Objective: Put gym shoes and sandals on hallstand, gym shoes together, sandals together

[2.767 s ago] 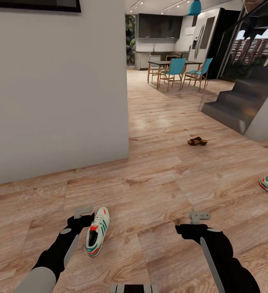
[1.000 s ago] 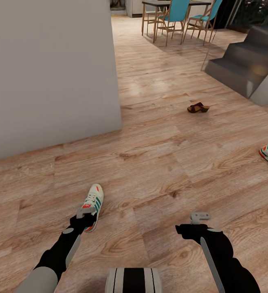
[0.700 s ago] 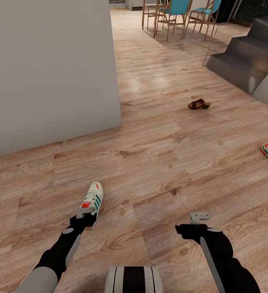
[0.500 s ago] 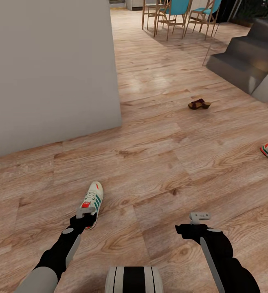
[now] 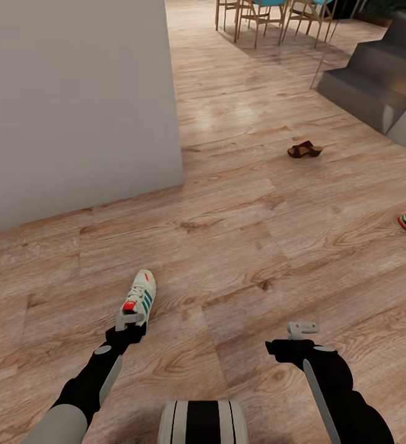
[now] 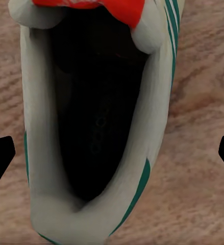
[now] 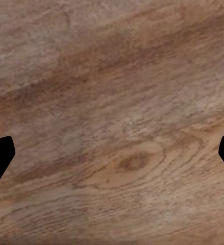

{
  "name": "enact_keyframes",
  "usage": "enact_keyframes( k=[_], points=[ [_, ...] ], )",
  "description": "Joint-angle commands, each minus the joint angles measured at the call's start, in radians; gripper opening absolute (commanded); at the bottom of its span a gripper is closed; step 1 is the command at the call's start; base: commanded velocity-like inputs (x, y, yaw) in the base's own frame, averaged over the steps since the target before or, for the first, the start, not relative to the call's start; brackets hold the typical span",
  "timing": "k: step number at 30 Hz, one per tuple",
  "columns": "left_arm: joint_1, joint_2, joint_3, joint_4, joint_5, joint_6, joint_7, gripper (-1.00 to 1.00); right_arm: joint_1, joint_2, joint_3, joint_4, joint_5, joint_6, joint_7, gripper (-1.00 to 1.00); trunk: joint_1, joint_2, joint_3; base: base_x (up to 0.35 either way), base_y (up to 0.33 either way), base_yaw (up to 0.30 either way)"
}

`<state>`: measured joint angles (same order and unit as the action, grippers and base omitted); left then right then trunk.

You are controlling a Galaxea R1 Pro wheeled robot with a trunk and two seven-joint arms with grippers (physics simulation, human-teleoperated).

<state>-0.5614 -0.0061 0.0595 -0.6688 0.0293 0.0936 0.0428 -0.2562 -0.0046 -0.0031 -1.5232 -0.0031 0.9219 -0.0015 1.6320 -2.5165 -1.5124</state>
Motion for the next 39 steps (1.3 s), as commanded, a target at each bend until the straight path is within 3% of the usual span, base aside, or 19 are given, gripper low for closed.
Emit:
enact_keyframes(
  k=[1, 9, 15, 39],
  points=[
    [0.0, 0.0, 0.0, 0.0, 0.0, 0.0, 0.0, 1.0, 0.0, 0.0, 0.0, 0.0, 0.0, 0.0, 0.0, 1.0, 0.0, 0.0, 0.0, 0.0, 0.0, 0.0],
    [0.0, 0.0, 0.001, 0.0, 0.001, 0.0, 0.0, 1.0, 0.0, 0.0, 0.0, 0.0, 0.0, 0.0, 0.0, 1.0, 0.0, 0.0, 0.0, 0.0, 0.0, 0.0],
    [0.0, 0.0, 0.002, 0.0, 0.001, 0.0, 0.0, 1.0, 0.0, 0.0, 0.0, 0.0, 0.0, 0.0, 0.0, 1.0, 0.003, -0.001, -0.023, 0.0, 0.0, 0.0],
    [0.0, 0.0, 0.002, -0.002, 0.001, 0.0, 0.0, 1.0, 0.0, 0.0, 0.0, 0.0, 0.0, 0.0, 0.0, 1.0, 0.003, -0.001, -0.023, 0.0, 0.0, 0.0]
  ],
)
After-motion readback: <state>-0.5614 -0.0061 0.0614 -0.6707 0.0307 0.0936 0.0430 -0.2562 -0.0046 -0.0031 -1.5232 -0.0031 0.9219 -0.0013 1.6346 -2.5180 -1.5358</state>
